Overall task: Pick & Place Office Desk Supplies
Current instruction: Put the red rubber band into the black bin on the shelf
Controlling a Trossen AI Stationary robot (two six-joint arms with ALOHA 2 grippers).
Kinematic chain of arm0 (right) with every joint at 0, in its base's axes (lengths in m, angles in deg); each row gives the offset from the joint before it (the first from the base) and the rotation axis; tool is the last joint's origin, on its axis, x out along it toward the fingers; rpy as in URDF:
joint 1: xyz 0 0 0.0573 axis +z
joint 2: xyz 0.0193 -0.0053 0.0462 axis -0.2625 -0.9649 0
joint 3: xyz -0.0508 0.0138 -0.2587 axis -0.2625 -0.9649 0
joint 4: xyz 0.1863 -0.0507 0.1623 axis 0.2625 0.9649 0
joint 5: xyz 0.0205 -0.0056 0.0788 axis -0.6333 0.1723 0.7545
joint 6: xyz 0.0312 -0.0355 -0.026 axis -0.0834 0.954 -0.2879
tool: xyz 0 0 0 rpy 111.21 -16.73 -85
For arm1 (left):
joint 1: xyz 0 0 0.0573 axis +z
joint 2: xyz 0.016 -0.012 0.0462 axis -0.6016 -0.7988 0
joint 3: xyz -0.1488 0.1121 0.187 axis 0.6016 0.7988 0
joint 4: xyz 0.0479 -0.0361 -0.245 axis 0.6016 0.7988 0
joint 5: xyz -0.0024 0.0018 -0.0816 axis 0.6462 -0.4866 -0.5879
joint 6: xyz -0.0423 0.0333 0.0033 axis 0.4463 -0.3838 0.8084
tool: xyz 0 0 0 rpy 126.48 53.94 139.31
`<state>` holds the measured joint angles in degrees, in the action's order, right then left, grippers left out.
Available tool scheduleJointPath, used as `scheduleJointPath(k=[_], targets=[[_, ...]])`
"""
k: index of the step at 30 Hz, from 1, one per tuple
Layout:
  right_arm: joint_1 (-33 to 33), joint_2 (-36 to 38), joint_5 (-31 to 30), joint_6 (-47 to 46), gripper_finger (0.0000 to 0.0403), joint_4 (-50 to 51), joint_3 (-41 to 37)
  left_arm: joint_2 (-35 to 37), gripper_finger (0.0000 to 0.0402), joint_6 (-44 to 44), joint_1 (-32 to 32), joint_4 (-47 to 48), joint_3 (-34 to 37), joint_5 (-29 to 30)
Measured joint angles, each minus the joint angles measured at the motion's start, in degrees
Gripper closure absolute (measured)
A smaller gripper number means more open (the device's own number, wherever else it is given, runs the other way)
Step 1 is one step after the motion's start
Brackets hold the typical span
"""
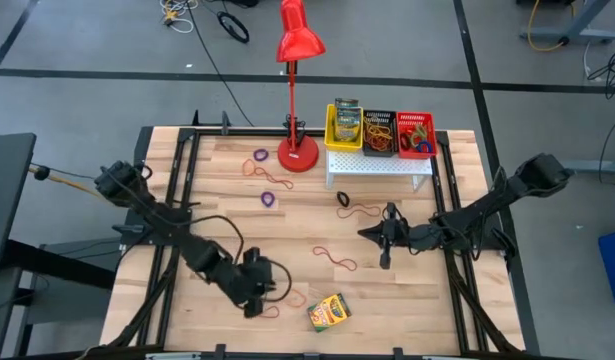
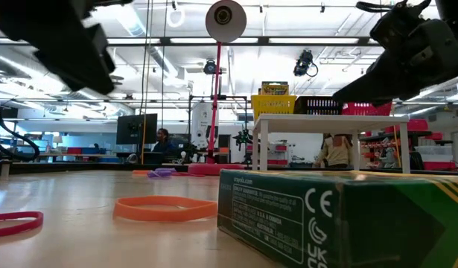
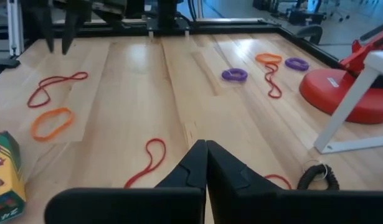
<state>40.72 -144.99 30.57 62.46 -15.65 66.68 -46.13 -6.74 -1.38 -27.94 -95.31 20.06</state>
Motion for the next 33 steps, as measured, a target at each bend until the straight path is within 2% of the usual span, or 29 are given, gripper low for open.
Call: scheduleJointPath(k=[5,9,12,18,23,27,30,33], targets=[[0.0,0.0,0.0,0.1,0.0397,0.1,0.0,-6.0,0.0284,6.1,-4.3,3.1,-3.0,-3.9],[0.0,0.0,0.0,0.2,0.0397,0.1,0.0,-12.0,0.0253,11.1,-6.6,8.6,-8.5,-7.2],[0.0,0.0,0.0,1.6,0.0397,0.1,0.0,-15.8,0.0233,13.5,-7.7,12.7,-12.7,-7.3],[0.0,0.0,0.0,2.8,0.0397,0.1,0.0,-21.4,0.0220,17.9,-8.3,23.1,-19.4,-9.9],[0.0,0.0,0.0,2.7,0.0397,0.1,0.0,-23.2,0.0250,19.8,-8.2,27.7,-21.7,-11.3],[0.0,0.0,0.0,2.7,0.0397,0.1,0.0,-23.2,0.0313,19.8,-8.1,29.3,-21.7,-11.0],[0.0,0.0,0.0,2.7,0.0397,0.1,0.0,-22.5,0.0373,19.3,-8.2,30.8,-21.5,-8.7],[0.0,0.0,0.1,2.7,0.0397,0.1,0.0,-20.4,0.0393,18.8,-9.2,33.2,-21.2,-2.5]])
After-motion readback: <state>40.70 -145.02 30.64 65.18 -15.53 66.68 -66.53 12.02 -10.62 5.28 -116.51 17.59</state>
